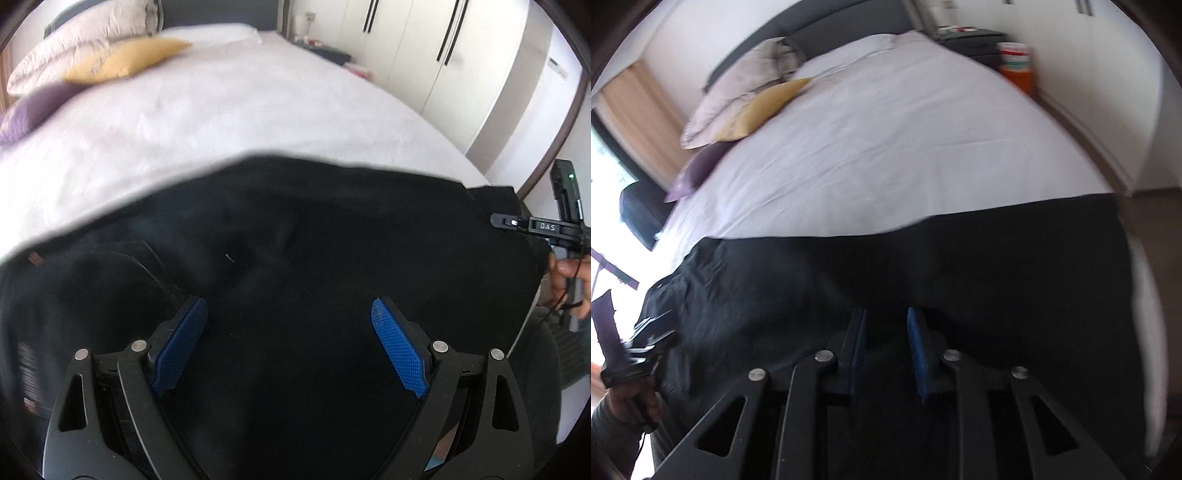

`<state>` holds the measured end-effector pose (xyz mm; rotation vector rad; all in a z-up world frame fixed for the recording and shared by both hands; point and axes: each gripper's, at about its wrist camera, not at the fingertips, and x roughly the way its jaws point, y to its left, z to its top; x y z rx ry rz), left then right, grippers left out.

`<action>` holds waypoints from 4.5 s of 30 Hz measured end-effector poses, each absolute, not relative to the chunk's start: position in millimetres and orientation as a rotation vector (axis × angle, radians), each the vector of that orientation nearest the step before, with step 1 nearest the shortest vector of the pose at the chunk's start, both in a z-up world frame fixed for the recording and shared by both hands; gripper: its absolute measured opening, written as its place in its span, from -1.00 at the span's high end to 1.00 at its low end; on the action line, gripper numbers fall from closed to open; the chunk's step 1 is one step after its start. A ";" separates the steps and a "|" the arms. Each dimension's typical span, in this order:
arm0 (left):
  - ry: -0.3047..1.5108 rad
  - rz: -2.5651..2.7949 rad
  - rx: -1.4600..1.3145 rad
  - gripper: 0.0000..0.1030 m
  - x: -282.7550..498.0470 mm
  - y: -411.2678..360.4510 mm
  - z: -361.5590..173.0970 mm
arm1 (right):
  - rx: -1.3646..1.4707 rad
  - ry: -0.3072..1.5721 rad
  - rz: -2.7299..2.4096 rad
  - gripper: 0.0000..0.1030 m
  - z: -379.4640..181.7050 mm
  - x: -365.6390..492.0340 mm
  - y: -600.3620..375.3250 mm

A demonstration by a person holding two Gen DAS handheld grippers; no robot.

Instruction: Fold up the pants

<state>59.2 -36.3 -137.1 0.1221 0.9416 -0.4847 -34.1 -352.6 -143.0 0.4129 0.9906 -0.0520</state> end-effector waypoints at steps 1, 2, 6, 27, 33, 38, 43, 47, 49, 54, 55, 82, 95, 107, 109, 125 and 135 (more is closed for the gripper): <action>0.907 -0.471 0.150 -0.77 62.0 -34.2 -128.9 | 0.409 0.996 -0.079 0.01 -133.1 -40.2 -353.3; 0.873 -0.465 0.158 -0.77 68.0 -30.2 -120.2 | 0.436 0.966 -0.048 -0.25 -121.7 -39.8 -349.1; 0.824 -0.377 0.086 -0.77 104.0 7.5 -103.6 | 0.424 0.891 0.194 -0.32 -85.5 -15.3 -303.8; 0.873 -0.097 -0.023 -0.73 63.2 127.3 -150.0 | 0.527 1.044 0.304 0.15 -156.3 144.1 -164.6; 0.837 -0.124 0.039 -0.77 67.9 115.0 -137.9 | 0.569 0.979 0.473 -0.23 -131.4 63.0 -169.1; 0.980 -0.127 -0.010 -0.78 94.6 139.6 -162.3 | 0.660 1.023 0.364 0.50 -175.3 20.7 -212.8; 0.895 -0.086 -0.061 -0.73 62.7 140.7 -131.7 | 0.691 0.970 0.241 -0.09 -158.4 -13.1 -254.2; 0.871 -0.275 -0.059 -0.76 24.2 80.7 -119.3 | 0.655 0.965 0.282 -0.40 -143.9 -41.0 -254.5; 0.907 -0.335 0.040 -0.76 14.9 42.9 -135.9 | 0.654 0.989 0.256 -0.33 -154.5 -57.9 -268.9; 0.921 -0.256 0.150 -0.77 16.8 19.4 -156.4 | 0.783 0.896 0.113 0.13 -157.0 -107.2 -338.4; 0.925 -0.258 0.133 -0.77 18.1 21.3 -150.9 | 0.780 0.887 0.070 -0.08 -153.2 -115.8 -345.9; 0.996 -0.530 -0.008 -0.77 -42.9 -81.0 -121.9 | 1.281 0.474 -0.254 -0.58 -204.7 -201.1 -424.8; 1.024 -0.572 -0.032 -0.77 -33.9 -94.6 -133.9 | 1.312 0.531 -0.201 0.53 -213.2 -163.5 -429.7; 1.039 -0.569 -0.072 -0.77 -26.7 -85.8 -135.1 | 1.233 0.546 -0.251 0.54 -190.2 -167.0 -429.1; 1.041 -0.574 -0.070 -0.77 -27.0 -88.0 -136.1 | 1.322 0.491 -0.248 0.33 -194.1 -179.6 -433.1; 1.049 -0.629 -0.013 -0.77 -35.6 -111.0 -136.7 | 1.449 0.518 -0.192 -0.25 -210.1 -204.2 -400.2; 1.057 -0.633 -0.025 -0.77 -38.8 -105.9 -139.0 | 1.587 0.282 -0.214 -0.15 -231.8 -194.9 -415.1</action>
